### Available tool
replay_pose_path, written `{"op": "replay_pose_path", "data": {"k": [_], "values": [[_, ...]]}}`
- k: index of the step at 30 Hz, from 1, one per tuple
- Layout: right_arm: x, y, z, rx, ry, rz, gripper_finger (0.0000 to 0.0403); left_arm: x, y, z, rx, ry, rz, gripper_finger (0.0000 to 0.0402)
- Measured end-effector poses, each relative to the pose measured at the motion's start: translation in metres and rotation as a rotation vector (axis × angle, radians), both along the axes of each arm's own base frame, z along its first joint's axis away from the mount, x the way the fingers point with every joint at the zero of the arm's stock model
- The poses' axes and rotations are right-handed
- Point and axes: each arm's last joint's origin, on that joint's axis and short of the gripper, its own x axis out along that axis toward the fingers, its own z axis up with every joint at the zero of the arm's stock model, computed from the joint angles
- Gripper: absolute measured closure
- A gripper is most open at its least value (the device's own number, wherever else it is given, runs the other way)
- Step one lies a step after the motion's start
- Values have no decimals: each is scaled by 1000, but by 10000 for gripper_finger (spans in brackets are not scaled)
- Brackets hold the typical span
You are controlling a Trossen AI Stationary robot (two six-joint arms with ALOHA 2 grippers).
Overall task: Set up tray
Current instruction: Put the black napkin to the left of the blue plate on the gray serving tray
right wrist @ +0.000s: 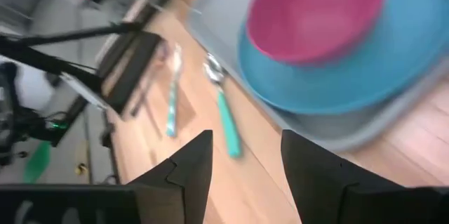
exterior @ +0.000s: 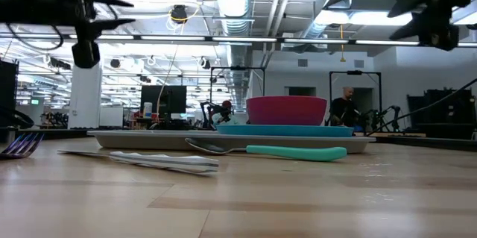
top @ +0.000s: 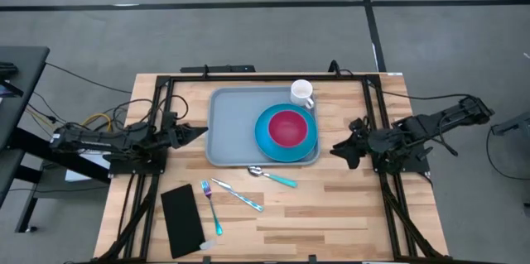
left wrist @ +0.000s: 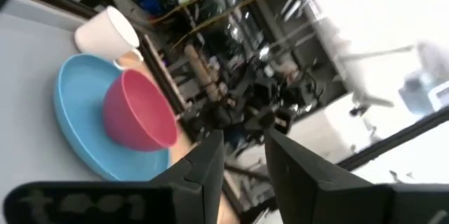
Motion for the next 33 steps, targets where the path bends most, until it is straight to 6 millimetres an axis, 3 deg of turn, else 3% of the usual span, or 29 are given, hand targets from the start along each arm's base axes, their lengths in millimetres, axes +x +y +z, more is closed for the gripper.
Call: {"op": "replay_pose_path", "data": {"k": [7,15,22,27,33], "values": [[-2,0,-2,2,29,-6,244,16,-13,40,55,295,-155,343],[-4,-1,-5,-9,62,-4,245,29,-27,74,-5,883,-330,357],[-6,-1,-7,-26,92,4,245,48,-56,58,-112,1271,-536,333],[-6,-1,-7,-33,101,37,248,57,-79,40,-72,1401,-644,311],[-6,0,-7,-38,108,71,250,53,-98,25,50,1542,-657,300]]}}
